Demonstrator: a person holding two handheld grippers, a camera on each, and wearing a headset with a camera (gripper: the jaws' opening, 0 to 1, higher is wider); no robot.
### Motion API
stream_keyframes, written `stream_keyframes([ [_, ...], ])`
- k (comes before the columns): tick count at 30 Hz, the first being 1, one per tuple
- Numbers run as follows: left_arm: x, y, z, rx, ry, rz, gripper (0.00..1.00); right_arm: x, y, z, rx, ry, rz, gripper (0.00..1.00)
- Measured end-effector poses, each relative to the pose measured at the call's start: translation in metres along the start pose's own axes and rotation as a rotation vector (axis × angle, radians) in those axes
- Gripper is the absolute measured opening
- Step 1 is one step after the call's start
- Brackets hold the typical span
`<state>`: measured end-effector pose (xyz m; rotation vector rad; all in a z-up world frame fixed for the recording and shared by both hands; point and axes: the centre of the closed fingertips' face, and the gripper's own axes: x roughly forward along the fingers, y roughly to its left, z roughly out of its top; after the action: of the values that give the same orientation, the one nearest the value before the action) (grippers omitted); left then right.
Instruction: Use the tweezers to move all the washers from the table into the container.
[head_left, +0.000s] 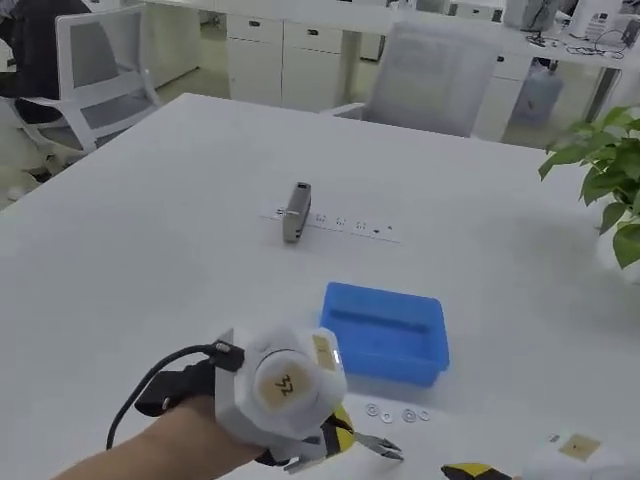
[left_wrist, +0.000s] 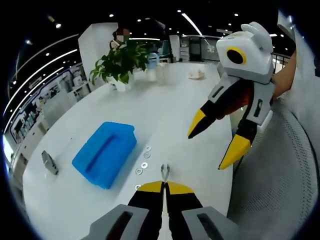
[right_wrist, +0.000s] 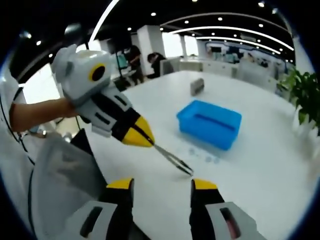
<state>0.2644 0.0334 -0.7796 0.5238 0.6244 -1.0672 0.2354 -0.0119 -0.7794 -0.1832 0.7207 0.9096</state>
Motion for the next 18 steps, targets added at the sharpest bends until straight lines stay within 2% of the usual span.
stream_keyframes([
  [3, -0.004, -0.004, 0.003, 0.011, 0.003, -0.011, 0.00, 0.001, 0.003, 0.003, -0.049, 0.010, 0.022, 0.33],
  [7, -0.013, -0.009, 0.013, 0.056, -0.001, -0.017, 0.00, 0.003, 0.008, 0.007, -0.097, 0.026, 0.064, 0.26],
  [11, -0.021, -0.016, 0.023, 0.118, -0.010, -0.035, 0.00, 0.014, 0.014, 0.016, -0.180, 0.034, 0.102, 0.25],
  [14, -0.023, -0.021, 0.025, 0.169, -0.005, -0.050, 0.00, 0.024, 0.020, 0.022, -0.222, 0.034, 0.133, 0.24],
  [18, -0.028, -0.028, 0.026, 0.195, -0.005, -0.078, 0.00, 0.035, 0.028, 0.022, -0.271, 0.062, 0.177, 0.20],
])
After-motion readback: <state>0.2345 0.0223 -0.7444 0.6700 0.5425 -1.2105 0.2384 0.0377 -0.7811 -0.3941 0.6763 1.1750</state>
